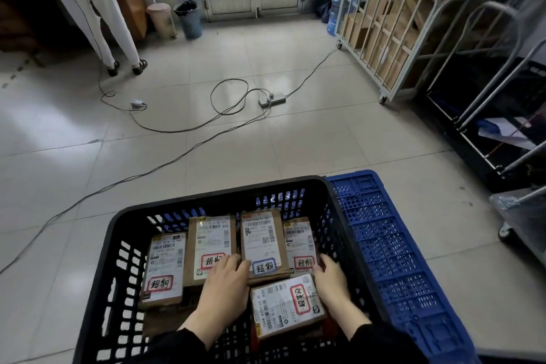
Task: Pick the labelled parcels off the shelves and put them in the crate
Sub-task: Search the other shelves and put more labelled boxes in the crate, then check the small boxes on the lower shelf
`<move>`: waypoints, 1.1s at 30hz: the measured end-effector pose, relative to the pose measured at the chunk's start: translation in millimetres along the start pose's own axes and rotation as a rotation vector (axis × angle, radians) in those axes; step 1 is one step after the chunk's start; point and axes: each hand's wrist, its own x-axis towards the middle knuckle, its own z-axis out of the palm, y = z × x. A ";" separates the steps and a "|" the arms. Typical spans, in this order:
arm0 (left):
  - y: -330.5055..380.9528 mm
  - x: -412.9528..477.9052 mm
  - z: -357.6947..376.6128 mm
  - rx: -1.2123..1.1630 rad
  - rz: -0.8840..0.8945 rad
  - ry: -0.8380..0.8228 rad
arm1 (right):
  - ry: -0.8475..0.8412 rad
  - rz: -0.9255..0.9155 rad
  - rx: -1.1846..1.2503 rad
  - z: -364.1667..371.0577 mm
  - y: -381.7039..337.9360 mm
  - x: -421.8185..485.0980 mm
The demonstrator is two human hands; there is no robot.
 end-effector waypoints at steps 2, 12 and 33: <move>5.4 -3.9 -7.8 -0.007 0.021 0.023 | 0.005 -0.089 -0.070 -8.8 -3.0 -28.2; 45.1 -32.6 -51.6 0.097 0.340 0.055 | 0.290 -0.293 -0.508 -44.8 18.8 -145.2; 227.3 -228.9 -9.4 0.310 1.090 0.045 | 0.742 0.242 -0.303 -94.4 238.3 -420.3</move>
